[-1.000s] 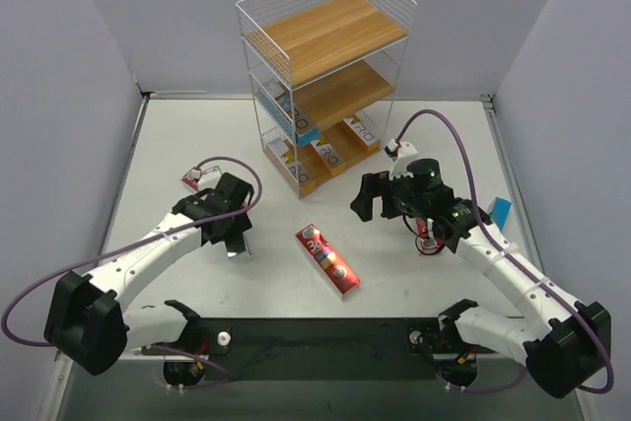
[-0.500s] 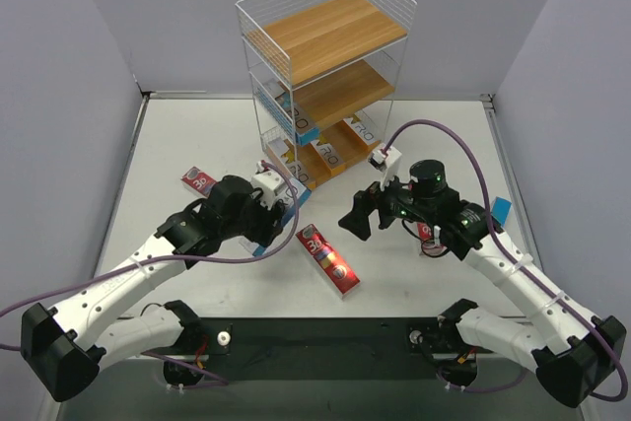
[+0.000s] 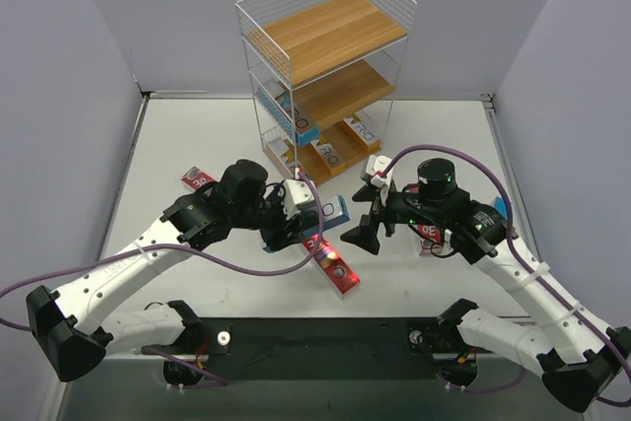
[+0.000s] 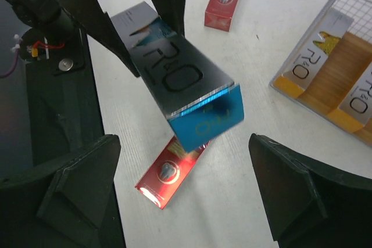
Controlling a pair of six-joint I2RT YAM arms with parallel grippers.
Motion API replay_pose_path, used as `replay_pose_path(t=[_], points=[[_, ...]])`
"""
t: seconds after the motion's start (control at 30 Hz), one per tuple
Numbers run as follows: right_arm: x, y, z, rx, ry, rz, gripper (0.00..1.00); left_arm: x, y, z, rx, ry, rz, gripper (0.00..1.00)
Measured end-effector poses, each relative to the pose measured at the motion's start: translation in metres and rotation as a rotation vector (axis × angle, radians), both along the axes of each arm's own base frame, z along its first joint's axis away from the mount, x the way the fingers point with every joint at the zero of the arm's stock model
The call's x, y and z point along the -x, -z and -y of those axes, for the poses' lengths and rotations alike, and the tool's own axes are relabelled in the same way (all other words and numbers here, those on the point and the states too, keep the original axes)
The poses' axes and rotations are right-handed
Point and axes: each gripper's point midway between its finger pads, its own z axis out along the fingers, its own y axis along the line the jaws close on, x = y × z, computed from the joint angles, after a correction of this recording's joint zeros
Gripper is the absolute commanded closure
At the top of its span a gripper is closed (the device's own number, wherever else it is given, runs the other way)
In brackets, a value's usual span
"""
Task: Place and organize the toothpastes onto the shelf
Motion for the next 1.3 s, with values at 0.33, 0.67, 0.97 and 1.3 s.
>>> replay_pose_path(t=[0.33, 0.67, 0.97, 1.3], points=[[0.013, -0.021, -0.012, 0.022, -0.161, 0.060, 0.06, 0.017, 0.000, 0.021, -0.050, 0.165, 0.013, 0.52], [0.025, 0.000, -0.013, 0.111, -0.247, -0.003, 0.16, 0.013, -0.011, 0.025, -0.070, 0.221, 0.067, 0.52], [0.023, 0.006, -0.017, 0.140, -0.270, -0.012, 0.37, 0.013, -0.009, 0.027, -0.089, 0.259, 0.075, 0.51], [0.018, 0.007, -0.016, 0.161, -0.266, 0.024, 0.64, 0.013, -0.006, 0.027, -0.099, 0.280, 0.078, 0.48]])
